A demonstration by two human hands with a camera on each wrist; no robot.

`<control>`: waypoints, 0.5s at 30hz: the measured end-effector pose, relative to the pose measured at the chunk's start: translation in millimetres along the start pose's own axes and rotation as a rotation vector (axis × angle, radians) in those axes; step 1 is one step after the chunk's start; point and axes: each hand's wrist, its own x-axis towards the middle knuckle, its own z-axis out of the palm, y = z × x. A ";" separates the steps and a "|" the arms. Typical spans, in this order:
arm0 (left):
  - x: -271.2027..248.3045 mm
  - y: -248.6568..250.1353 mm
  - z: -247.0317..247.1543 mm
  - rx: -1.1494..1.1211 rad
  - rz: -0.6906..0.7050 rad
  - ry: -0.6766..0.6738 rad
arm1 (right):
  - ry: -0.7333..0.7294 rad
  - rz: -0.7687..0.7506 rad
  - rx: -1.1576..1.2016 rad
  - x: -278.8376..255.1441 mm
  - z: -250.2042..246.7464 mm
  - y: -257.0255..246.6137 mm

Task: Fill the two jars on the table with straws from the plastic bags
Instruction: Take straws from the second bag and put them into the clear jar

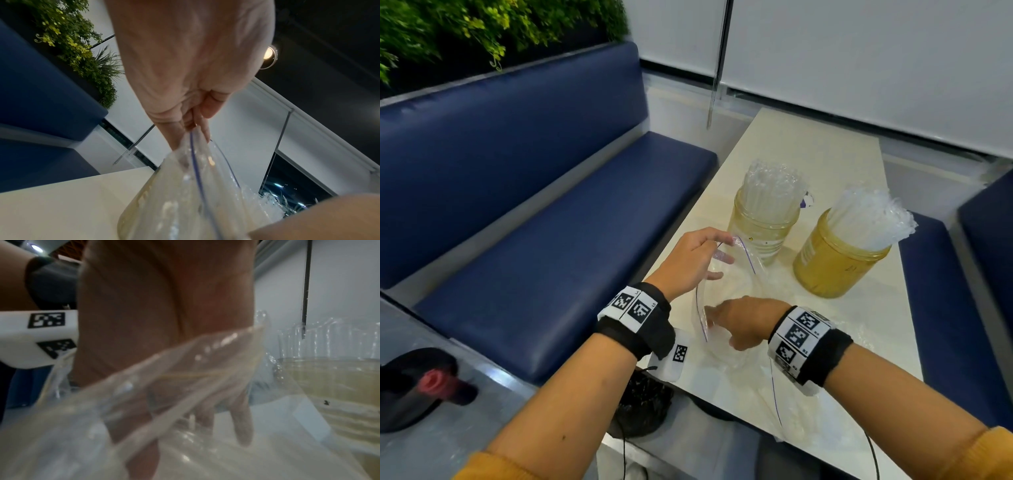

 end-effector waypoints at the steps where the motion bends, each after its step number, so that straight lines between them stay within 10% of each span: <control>1: -0.1 0.0 -0.4 0.005 0.004 0.006 | -0.015 -0.007 0.023 0.4 0.2 -0.4; 15: -11.5 9.8 -16.1 0.208 0.143 -0.040 | 0.288 -0.131 0.431 -13.6 -16.9 25.2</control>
